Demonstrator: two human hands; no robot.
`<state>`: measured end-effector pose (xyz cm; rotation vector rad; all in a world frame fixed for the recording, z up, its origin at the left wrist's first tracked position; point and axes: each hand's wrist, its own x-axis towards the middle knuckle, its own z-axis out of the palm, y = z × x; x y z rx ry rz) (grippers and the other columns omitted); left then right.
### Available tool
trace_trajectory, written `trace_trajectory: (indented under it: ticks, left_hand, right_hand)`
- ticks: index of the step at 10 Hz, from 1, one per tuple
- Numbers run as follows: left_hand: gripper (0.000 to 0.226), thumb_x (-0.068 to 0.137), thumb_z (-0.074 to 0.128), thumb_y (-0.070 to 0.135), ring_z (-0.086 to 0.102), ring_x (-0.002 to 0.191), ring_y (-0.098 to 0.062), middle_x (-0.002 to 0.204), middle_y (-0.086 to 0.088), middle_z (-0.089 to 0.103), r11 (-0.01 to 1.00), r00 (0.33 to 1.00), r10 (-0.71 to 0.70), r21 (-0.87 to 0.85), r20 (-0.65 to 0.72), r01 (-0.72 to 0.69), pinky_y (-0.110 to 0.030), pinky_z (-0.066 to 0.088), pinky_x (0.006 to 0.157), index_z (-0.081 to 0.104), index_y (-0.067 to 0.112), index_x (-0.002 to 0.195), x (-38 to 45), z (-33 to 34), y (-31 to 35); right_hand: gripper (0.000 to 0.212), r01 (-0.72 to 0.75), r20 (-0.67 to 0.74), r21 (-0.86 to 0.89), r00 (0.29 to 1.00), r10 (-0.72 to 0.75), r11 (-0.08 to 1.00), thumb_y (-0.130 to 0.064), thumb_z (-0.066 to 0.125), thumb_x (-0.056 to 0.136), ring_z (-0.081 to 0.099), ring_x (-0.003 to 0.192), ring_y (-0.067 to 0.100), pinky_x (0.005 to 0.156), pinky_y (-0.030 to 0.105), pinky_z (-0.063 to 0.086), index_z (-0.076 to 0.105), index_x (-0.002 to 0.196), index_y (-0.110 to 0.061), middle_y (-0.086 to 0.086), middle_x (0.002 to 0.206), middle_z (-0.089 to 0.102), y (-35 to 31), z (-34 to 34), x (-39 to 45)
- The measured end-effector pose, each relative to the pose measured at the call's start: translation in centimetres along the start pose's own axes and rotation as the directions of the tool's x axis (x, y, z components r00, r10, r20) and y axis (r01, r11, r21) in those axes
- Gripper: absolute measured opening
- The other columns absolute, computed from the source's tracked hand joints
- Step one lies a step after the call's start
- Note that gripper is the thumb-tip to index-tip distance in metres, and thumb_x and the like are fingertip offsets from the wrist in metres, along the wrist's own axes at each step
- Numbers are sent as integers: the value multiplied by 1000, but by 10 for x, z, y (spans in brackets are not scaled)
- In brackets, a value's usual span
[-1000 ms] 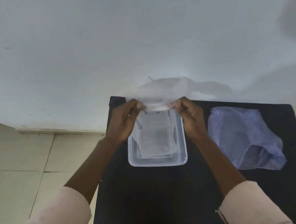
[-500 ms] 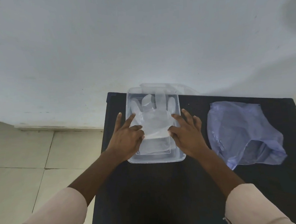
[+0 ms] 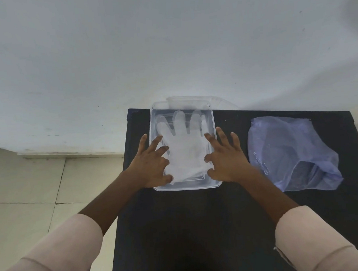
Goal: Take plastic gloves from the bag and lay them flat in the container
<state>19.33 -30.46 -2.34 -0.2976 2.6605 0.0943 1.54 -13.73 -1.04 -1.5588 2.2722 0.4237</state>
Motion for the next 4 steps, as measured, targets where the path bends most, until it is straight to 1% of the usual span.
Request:
trace_trajectory:
  ticks: [1,2,3,4]
  left_hand:
    - [78,77,20,72,0,150,-31,160,1,26,1000,1000,5,-3,12,-5,-62,-15,113,56,31,133,1,-2,0]
    - [76,80,23,74,-1,150,-30,161,1,24,1000,999,8,19,41,-9,-62,-11,114,47,34,140,-1,-4,1]
    - [68,85,31,71,-1,150,-30,161,0,23,1000,999,-2,5,40,2,-62,-11,114,42,35,142,-2,-5,2]
    - [60,89,40,63,3,150,-28,160,-1,28,995,999,-34,-98,-24,31,-60,-9,115,41,35,142,2,-16,5]
  right_hand:
    - [42,16,41,-20,999,-15,1000,-54,52,84,-22,145,34,109,60,-19,60,122,-39,5,163,-7,1,-2,1]
    - [45,15,131,1,991,-15,1000,-46,49,87,-23,145,35,110,60,-18,53,131,-38,6,163,-8,1,-8,1]
    - [49,19,148,59,989,-28,998,-40,48,90,-18,146,35,112,60,-12,44,139,-38,5,163,-4,0,-14,0]
    - [53,36,65,207,997,-51,978,-40,48,92,3,148,32,114,58,6,35,144,-38,5,163,9,6,-27,-4]
